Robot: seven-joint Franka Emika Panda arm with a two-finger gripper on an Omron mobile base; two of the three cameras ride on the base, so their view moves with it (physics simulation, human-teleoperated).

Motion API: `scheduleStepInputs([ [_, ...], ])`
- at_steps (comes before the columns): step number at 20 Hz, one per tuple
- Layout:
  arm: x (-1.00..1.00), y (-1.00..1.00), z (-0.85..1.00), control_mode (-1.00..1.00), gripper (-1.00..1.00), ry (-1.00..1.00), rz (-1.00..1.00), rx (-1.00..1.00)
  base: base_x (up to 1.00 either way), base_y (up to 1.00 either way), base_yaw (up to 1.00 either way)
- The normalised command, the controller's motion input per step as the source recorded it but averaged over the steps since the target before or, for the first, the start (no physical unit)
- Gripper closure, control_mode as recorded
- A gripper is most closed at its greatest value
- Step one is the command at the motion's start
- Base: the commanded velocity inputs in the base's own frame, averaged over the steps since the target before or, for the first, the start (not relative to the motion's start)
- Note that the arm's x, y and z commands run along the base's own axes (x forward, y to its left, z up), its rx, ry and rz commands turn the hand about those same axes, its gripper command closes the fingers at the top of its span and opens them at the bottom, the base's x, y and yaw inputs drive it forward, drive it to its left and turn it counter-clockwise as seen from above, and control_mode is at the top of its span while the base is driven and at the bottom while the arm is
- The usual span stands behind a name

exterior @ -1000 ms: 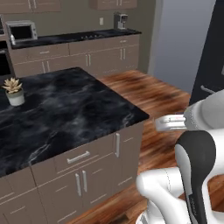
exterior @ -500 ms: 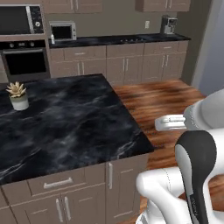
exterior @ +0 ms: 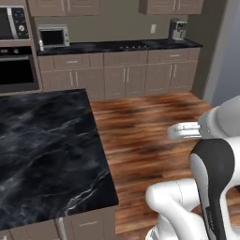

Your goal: Place the drinks on the dining counter in a tight cluster.

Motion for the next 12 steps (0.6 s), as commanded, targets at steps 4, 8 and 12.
scheduleStepInputs([
  [4,0.0,0.0,0.0,1.0,-1.0,0.0,0.0,0.0,1.0,-0.97,0.24],
  [8,0.0,0.0,0.0,1.0,-1.0,0.0,0.0,0.0,1.0,-1.0,0.44],
  [12,0.0,0.0,0.0,1.0,-1.0,0.0,0.0,0.0,0.34,-1.0,0.26],
])
